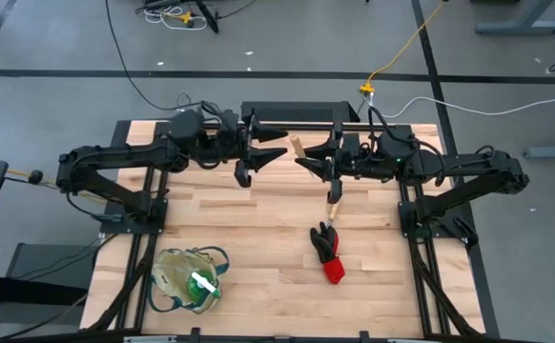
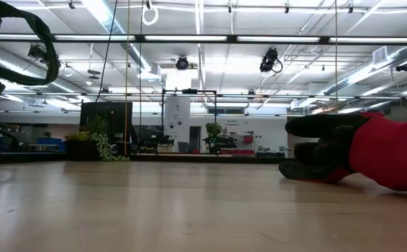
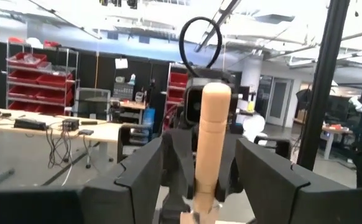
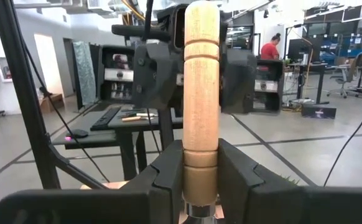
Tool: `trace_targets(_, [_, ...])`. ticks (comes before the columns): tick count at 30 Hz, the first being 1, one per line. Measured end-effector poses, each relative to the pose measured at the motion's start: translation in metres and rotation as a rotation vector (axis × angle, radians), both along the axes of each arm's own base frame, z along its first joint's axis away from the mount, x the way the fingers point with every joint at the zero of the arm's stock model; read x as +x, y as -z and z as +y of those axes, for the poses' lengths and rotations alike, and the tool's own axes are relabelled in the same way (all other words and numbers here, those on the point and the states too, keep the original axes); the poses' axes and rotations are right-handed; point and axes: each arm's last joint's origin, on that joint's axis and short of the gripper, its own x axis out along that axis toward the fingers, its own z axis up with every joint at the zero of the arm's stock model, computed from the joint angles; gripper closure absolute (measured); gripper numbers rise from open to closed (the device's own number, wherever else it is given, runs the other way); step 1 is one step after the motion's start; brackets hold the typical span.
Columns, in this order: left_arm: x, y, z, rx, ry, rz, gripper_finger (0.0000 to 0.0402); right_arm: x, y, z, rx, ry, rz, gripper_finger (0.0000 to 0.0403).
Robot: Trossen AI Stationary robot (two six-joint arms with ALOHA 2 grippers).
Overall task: Pick & Place Garden tools in Gardening bag
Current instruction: Put the brown trowel into the white gardening bag
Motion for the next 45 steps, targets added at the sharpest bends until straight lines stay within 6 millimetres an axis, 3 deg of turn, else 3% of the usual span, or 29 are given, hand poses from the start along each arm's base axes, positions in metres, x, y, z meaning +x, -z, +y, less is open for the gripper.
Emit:
trace_targets(16, [0.032, -0.009, 0.003, 0.011, 0.057, -0.002, 0.0193, 0.000, -0.001, 0.000, 0.001, 0.000, -0.010, 0.0324])
trace_targets(35, [0.032, -0.009, 0.002, 0.014, 0.062, 0.008, 0.0194, 0.000, -0.001, 0.000, 0.002, 0.000, -0.010, 0.0324])
trace_targets(45, [0.032, -0.009, 0.002, 0.026, 0.074, 0.009, 0.0245, 0.000, -0.001, 0.000, 0.002, 0.000, -0.010, 0.0324])
